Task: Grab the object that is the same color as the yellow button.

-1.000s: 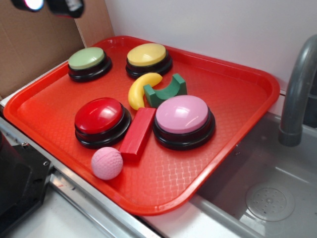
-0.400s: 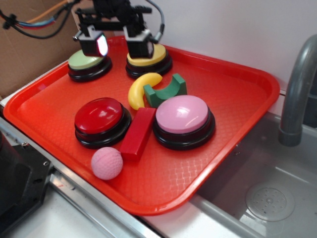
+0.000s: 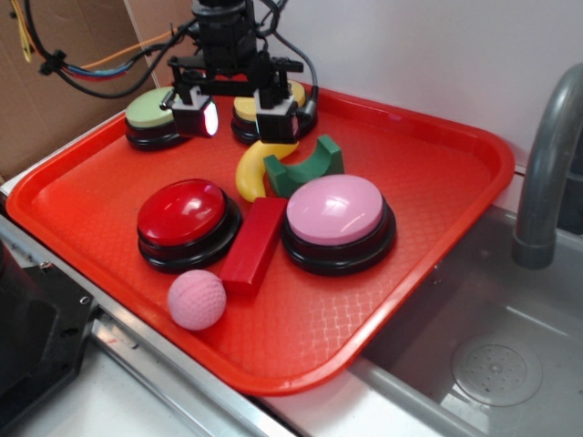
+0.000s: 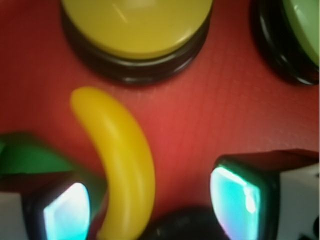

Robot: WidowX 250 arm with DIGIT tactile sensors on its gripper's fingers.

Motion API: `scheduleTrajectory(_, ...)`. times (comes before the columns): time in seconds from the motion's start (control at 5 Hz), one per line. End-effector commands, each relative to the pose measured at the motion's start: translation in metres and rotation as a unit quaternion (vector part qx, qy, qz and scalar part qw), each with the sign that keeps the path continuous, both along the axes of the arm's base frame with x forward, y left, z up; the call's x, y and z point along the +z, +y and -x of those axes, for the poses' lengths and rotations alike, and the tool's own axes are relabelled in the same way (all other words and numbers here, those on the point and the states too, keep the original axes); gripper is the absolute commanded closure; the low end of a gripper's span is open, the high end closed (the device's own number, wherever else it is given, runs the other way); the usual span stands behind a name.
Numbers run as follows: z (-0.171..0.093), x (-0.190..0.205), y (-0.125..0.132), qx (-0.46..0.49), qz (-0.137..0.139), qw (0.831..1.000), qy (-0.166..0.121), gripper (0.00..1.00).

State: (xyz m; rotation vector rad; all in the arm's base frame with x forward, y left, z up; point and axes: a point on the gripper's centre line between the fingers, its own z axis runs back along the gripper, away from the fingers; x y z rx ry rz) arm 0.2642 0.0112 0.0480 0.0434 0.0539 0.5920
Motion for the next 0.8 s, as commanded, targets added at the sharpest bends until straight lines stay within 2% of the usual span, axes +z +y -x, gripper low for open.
scheduleTrajectory(0.0, -0.0083, -0.0113, 0.0146, 0.026, -0.010, 1.000, -0.004, 0.00)
scheduleTrajectory(0.2, -0.0077, -0.0146, 0.0128, 0.022, -0.013, 1.000, -0.004, 0.00)
scheduleTrajectory(0.4, -0.0048, -0.0153, 0.0120, 0.021, -0.016, 1.000, -0.012, 0.59)
scheduleTrajectory(0.6, -0.0024, -0.0117, 0.0120, 0.015, -0.012, 1.000, -0.022, 1.00)
